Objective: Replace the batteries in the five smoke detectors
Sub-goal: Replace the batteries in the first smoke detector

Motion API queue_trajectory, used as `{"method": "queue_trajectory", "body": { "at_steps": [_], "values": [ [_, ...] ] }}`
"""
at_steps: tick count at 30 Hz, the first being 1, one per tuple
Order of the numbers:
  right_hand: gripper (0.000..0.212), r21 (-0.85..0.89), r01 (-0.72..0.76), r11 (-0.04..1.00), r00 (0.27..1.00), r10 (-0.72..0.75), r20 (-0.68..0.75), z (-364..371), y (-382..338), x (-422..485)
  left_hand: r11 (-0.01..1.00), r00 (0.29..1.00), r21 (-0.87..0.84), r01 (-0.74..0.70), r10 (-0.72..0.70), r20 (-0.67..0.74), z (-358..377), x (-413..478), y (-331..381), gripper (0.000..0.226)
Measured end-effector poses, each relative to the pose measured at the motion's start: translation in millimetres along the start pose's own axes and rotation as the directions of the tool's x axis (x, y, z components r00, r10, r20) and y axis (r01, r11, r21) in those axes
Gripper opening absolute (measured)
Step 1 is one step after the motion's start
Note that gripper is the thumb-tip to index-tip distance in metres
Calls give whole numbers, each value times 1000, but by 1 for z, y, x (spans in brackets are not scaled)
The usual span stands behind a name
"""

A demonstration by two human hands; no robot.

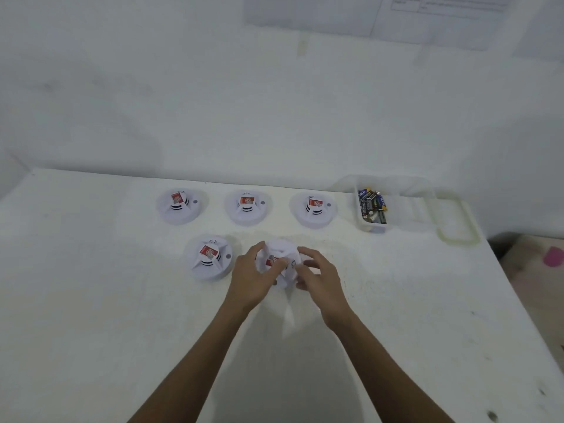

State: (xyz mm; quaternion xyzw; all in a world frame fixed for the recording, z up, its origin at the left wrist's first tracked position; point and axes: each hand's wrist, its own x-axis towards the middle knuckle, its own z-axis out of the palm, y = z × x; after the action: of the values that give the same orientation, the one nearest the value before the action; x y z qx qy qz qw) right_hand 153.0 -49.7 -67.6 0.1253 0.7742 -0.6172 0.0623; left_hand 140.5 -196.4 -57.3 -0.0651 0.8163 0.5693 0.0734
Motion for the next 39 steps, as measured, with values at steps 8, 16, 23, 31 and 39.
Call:
{"method": "queue_trajectory", "body": {
  "at_steps": [8, 16, 23, 31, 39],
  "values": [
    [30, -40, 154, 987, 988, -155, -13, 1, -15, -39, 910, 980, -373, 179, -133, 146, -3, -19, 13, 77],
    [30, -291, 519, 804, 837, -547, -19, 3, -26, -66, 611, 905, -687, 394, -129, 405, -19, -33, 20, 57],
    [50, -568, 562, 602, 773, -627, 101, -4, -43, -76, 486, 866, -743, 460, -64, 495, -23, -37, 21, 59],
    [58, -682, 549, 484, 745, -653, 136, -11, -55, -73, 479, 849, -753, 451, 29, 527, -32, -38, 19, 58],
    [67, -749, 340, 569, 802, -591, -85, 6, -62, -79, 361, 884, -829, 427, 27, 467, -23, -42, 20, 53]
  ]
}}
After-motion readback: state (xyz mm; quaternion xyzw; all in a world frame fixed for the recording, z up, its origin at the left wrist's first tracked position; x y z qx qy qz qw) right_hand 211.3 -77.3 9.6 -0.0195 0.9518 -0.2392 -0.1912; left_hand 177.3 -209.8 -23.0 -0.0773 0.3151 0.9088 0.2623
